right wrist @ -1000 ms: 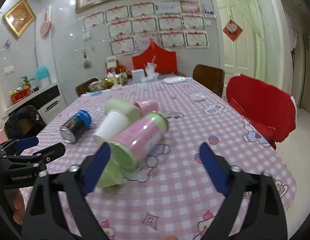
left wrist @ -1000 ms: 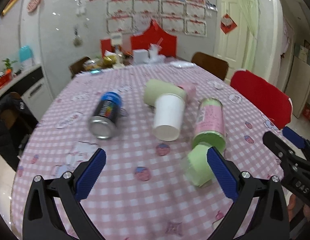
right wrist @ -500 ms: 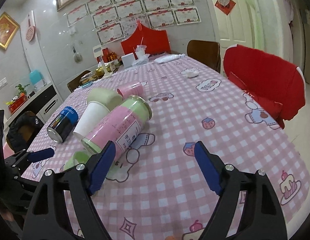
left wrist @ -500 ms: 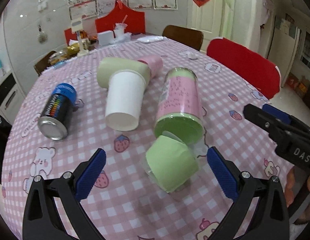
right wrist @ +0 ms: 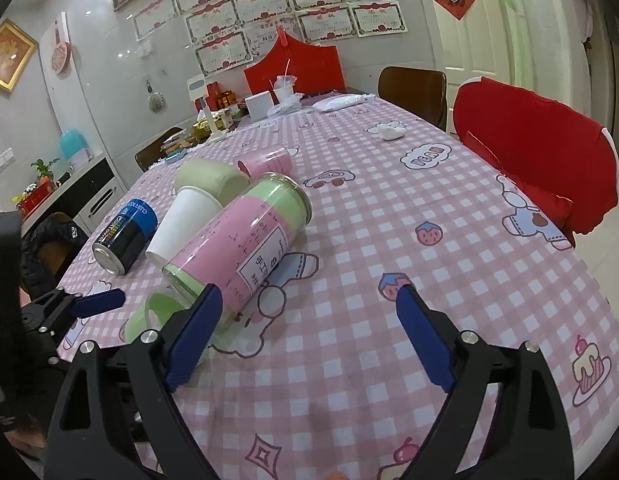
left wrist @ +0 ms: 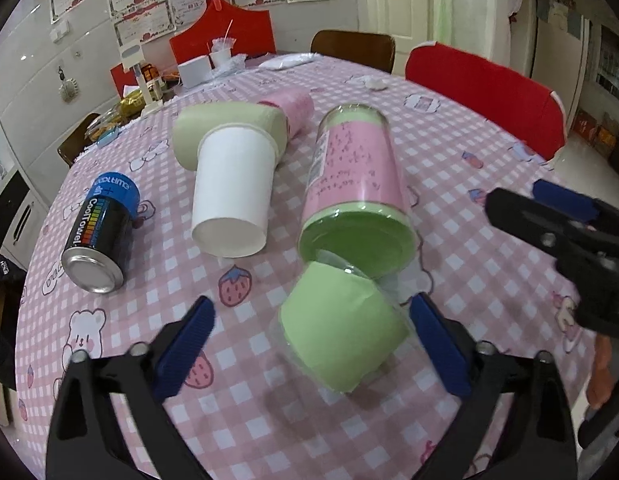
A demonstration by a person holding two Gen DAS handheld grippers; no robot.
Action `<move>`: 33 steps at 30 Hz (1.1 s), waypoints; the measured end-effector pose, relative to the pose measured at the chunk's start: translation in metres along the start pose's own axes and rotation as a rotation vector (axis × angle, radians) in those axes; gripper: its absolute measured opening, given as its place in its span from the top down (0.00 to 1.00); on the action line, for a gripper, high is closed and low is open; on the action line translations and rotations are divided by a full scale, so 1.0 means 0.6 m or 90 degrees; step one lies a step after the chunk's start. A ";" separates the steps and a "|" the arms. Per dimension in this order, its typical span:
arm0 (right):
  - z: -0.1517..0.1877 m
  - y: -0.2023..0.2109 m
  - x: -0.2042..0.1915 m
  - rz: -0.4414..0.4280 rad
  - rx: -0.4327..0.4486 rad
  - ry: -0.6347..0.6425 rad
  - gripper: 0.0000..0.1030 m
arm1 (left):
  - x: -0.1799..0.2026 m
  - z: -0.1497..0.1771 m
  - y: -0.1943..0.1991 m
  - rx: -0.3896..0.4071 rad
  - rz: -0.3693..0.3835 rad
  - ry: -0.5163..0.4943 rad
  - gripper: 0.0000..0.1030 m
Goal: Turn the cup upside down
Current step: 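Move the left tool to the small light green cup and grasp it, then lift the light green cup with the left tool toward the right tool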
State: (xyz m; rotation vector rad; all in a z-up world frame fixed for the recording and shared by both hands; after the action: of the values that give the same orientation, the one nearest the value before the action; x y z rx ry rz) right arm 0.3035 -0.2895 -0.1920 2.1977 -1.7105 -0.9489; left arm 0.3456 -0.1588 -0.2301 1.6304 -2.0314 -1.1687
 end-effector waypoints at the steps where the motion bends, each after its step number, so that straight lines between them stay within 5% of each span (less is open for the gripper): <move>1: 0.001 0.000 -0.001 0.001 -0.001 0.000 0.16 | 0.001 0.001 -0.004 -0.007 0.007 0.005 0.27; 9: 0.011 -0.001 -0.021 0.000 -0.012 0.006 0.15 | -0.021 0.015 0.003 -0.023 0.020 0.049 0.32; 23: 0.058 -0.043 -0.155 -0.046 -0.062 0.059 0.15 | -0.182 0.122 0.036 -0.085 -0.037 0.256 0.32; 33: 0.070 -0.061 -0.191 -0.039 -0.081 0.056 0.14 | -0.205 0.131 0.032 -0.079 0.034 0.295 0.31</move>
State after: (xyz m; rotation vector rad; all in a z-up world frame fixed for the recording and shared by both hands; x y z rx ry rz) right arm 0.2933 -0.1630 -0.2021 2.1863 -1.5098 -0.9328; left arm 0.3197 -0.0141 -0.2341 1.5946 -1.6636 -0.7867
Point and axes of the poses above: each gripper's, at about its wrist camera, not at the fingertips, and y roughly against the way its jaws point, x to its right, z to its underside, the point moved 9 cm from there along -y, roughly the way its jaws point, and after that the axes turned 11 degrees about -z, right-handed, at the moved point
